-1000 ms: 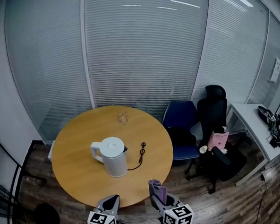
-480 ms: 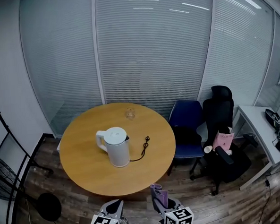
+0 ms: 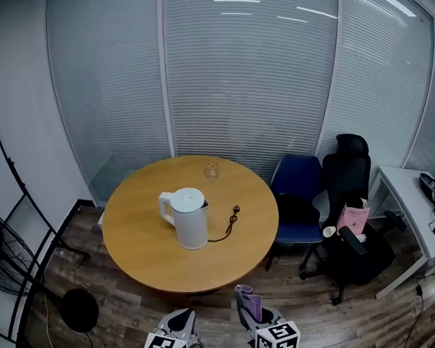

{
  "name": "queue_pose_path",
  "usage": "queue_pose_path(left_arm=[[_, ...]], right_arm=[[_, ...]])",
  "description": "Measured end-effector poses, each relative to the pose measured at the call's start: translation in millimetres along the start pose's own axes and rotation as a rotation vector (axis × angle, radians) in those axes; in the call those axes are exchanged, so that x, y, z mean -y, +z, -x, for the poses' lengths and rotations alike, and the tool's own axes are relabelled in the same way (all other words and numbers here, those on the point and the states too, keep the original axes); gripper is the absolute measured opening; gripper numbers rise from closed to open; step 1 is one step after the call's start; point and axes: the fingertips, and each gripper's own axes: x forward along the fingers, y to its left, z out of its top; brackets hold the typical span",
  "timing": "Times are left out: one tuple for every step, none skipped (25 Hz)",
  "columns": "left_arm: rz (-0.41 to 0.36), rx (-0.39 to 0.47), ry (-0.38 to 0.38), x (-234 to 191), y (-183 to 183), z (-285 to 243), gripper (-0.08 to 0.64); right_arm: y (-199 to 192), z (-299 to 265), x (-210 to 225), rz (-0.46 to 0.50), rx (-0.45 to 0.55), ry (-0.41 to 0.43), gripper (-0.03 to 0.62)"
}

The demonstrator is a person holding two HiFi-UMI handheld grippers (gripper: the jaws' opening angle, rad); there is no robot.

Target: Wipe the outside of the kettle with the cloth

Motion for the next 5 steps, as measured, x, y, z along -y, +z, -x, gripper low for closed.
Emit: queue_pose_path(left_arm=[[0.002,0.002,0.001,0.8,-1.2,1.0,0.009],[0.003,0.004,0.001,1.4,-2.3,1.7,0.009],[0.003,0.006,-0.001,1.7,-3.2,2.4,0.009],[0.004,0.007,-0.003,1.8,-4.2,3.1,0.009],[0.005,0.009,-0.005,2.0,-5.2,3.8,0.009]], right_arm=[[-1.1,1.1,-0.4,0.000,0.001,0.001,0.100],[-1.9,2.0,-0.9,0.001,0.002,0.001,0.100],[-2.6,2.9,-1.4,0.001,0.003,-0.001,0.100],[-3.3,3.6,-2.0,0.002,0.004,-0.002,0.100],[-4.0,4.3,-2.7,0.002,0.006,-0.004,0.100]])
